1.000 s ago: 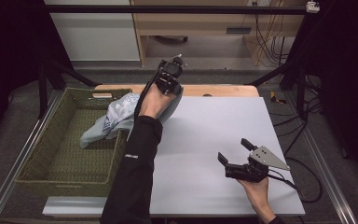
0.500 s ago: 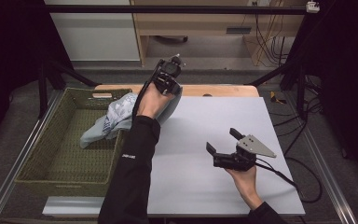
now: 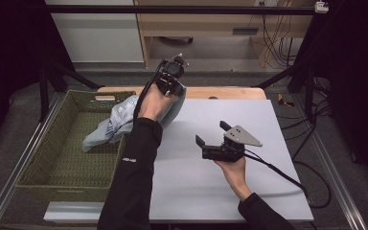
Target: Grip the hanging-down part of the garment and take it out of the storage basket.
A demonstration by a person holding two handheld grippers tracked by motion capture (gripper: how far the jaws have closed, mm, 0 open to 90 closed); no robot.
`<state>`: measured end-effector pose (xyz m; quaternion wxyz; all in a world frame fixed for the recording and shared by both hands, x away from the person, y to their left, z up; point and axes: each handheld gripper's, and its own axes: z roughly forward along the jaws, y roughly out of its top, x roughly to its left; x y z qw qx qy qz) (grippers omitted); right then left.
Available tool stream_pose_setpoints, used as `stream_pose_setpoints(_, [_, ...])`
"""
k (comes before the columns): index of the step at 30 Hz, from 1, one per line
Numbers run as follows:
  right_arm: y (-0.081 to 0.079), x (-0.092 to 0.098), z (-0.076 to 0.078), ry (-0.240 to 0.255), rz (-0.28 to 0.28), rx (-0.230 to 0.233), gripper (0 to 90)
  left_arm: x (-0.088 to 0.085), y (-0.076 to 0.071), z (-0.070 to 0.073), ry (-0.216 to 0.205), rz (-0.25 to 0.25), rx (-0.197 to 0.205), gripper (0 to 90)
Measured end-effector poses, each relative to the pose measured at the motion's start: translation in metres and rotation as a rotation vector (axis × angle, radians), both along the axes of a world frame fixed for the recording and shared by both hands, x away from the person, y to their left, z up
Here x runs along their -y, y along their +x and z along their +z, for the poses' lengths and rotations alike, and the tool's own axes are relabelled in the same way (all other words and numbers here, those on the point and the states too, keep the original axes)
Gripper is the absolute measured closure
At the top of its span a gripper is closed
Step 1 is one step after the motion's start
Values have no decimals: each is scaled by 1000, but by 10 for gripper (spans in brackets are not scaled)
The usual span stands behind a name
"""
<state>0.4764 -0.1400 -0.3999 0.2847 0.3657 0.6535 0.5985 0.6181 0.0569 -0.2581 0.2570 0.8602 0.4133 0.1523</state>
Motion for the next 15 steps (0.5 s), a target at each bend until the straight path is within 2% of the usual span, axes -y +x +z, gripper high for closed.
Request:
stream_pose_setpoints(10, [20,-25,4,-12,12,-4,5,-2,-1,3,1,3,4,831])
stream_pose_setpoints(14, [28,-36,4,-36,24,2,5,-3,-1,4,-2,2,4,831])
stream_pose_setpoints(15, [29,-38,5,-20,29,-6,4,-3,-1,4,-2,2,4,831])
